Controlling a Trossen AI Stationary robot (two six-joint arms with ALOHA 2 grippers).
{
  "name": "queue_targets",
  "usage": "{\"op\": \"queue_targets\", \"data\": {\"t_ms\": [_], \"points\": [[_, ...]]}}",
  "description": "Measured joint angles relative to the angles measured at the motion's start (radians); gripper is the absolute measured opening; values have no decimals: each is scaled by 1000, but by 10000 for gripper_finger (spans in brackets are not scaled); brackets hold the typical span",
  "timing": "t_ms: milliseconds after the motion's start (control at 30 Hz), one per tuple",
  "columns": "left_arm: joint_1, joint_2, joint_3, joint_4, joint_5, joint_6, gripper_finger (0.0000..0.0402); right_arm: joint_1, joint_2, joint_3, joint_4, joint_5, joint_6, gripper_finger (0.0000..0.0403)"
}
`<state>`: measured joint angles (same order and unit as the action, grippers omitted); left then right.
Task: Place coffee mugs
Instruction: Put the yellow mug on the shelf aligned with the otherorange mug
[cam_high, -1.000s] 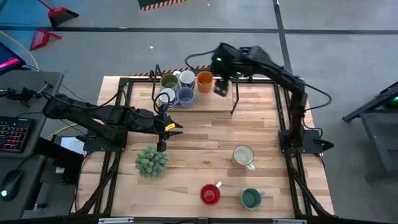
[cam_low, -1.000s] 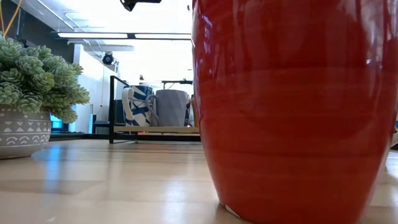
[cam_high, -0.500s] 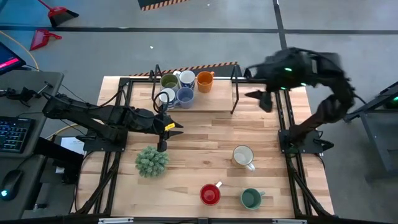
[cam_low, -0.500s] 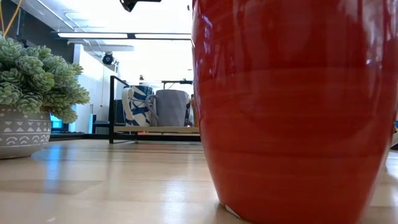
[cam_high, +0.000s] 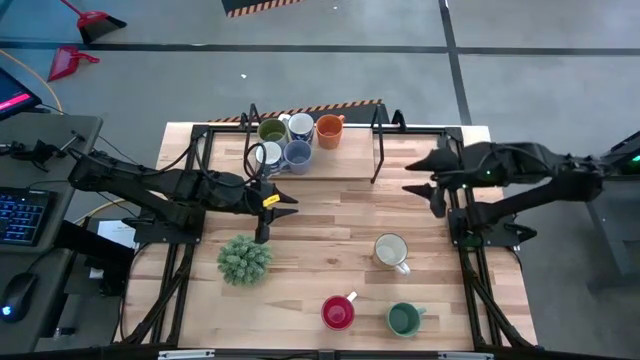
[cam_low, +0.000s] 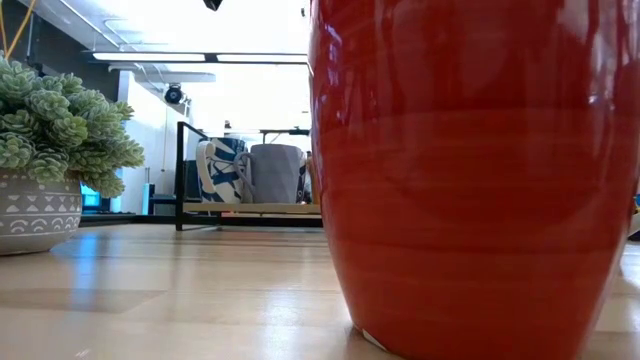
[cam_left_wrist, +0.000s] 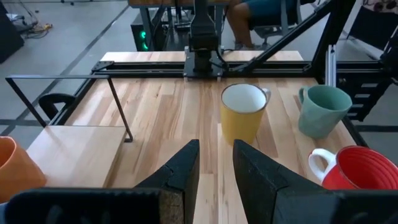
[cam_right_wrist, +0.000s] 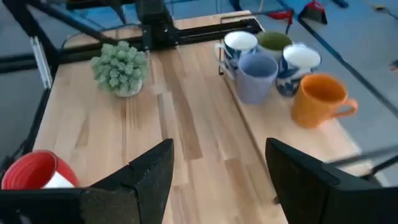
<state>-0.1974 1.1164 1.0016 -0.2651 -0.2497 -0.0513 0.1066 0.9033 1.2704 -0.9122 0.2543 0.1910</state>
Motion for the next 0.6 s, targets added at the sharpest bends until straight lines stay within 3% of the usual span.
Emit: {"op": "queue_targets", "data": {"t_ms": [233,600], "points": [[0,0,0,14,0,-41,85,23,-183,-298,193,-28,105,231],[0,18,-6,57,0,-183,85,67,-250,-594,429,-35,158,231]]}}
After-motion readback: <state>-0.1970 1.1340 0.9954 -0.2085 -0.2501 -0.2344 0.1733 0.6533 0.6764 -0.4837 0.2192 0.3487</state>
